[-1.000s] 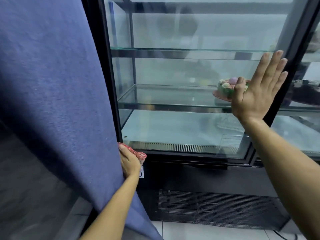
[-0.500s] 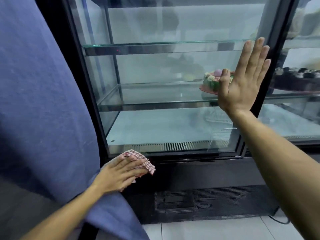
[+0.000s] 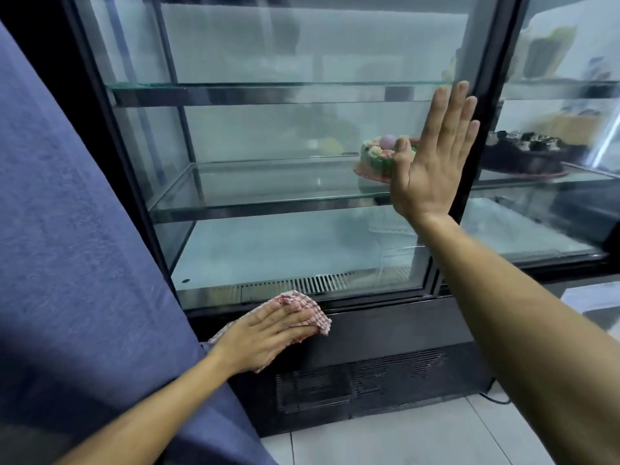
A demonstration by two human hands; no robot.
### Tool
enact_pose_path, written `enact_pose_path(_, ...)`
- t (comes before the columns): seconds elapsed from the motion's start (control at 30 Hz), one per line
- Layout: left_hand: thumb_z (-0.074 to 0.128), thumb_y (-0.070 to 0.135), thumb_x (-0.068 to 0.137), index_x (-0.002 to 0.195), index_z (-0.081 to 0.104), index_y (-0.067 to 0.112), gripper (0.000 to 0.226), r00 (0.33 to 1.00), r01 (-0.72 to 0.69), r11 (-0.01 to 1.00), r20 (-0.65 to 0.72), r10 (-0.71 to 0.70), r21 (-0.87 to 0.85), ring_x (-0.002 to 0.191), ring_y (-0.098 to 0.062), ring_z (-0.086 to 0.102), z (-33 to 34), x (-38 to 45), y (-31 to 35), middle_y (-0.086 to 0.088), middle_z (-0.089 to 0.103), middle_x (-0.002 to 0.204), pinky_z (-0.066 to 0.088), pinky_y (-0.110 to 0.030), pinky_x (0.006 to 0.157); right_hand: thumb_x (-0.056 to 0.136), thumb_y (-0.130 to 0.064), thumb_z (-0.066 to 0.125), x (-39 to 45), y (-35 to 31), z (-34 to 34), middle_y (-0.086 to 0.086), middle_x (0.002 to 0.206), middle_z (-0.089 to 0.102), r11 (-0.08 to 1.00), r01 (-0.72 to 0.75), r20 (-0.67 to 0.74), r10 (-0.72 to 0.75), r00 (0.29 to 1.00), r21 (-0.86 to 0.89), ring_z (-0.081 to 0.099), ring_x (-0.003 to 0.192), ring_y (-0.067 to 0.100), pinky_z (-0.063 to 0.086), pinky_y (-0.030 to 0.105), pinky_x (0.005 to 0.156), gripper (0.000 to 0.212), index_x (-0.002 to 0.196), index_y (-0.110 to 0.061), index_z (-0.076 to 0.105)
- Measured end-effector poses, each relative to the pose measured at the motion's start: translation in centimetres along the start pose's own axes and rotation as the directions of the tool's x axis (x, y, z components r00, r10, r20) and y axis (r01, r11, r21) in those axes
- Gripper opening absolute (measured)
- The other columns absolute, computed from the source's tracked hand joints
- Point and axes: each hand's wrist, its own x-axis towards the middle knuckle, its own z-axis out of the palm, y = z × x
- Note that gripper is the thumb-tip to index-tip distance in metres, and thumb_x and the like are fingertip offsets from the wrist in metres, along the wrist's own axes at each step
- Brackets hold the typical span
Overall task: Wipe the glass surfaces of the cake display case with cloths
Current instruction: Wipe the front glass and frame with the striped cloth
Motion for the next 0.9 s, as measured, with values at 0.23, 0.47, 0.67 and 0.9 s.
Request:
enact_pose_path(0.23, 0.051, 0.037, 0.101, 0.165, 0.026, 0.026, 0.069, 0.985, -0.096, 0.994, 0.151, 0.087, 0.051, 0.161, -0.028, 0.003, 0.3, 7.8, 3.1, -0.001, 0.007, 0.174, -0.007, -0.045, 0.130, 0.106, -0.039, 0.035, 0.0, 0.4, -0.1, 0.029, 0.167, 0.015, 1.000, 0.011, 0.012, -0.012, 1.000, 0.017, 0.011, 0.156, 0.045, 0.007, 0.059, 0.127, 0.070, 0.161, 0.000, 0.019)
enact_pose_path(0.47, 0.036, 0.042, 0.105, 0.166, 0.018, 0.027, 0.065, 0.983, -0.121, 0.989, 0.150, 0.107, 0.082, 0.161, -0.025, -0.007, -0.8, 12.8, 5.4, 0.002, 0.004, 0.174, -0.014, -0.047, 0.129, 0.106, -0.038, 0.042, -0.1, 0.7, -0.6, 0.027, 0.168, 0.017, 0.996, 0.030, 0.013, -0.031, 0.999, 0.082, 0.013, 0.157, 0.043, 0.007, 0.056, 0.128, 0.070, 0.162, -0.002, 0.020)
enact_pose_path(0.67, 0.046, 0.040, 0.102, 0.161, 0.037, 0.027, 0.062, 0.996, -0.040, 0.999, 0.080, 0.040, -0.002, 0.157, -0.016, 0.023, -1.1, 7.0, 2.5, 0.005, 0.028, 0.170, 0.002, -0.041, 0.130, 0.104, -0.039, 0.043, 0.4, 4.9, -3.7, 0.012, 0.173, 0.010, 0.979, 0.183, 0.158, -0.196, 0.968, 0.093, 0.006, 0.160, 0.028, 0.002, 0.045, 0.129, 0.069, 0.165, -0.018, 0.018)
enact_pose_path(0.9, 0.036, 0.043, 0.104, 0.163, 0.027, 0.033, 0.061, 0.995, -0.055, 0.998, 0.082, 0.057, -0.021, 0.161, -0.015, 0.005, -0.7, 17.0, 8.0, 0.009, 0.012, 0.173, -0.008, -0.042, 0.130, 0.110, -0.033, 0.041, 1.3, 10.8, -3.0, 0.020, 0.171, -0.009, 0.932, 0.149, 0.278, -0.248, 0.928, 0.332, -0.007, 0.160, 0.028, 0.004, 0.036, 0.129, 0.066, 0.166, -0.016, 0.011)
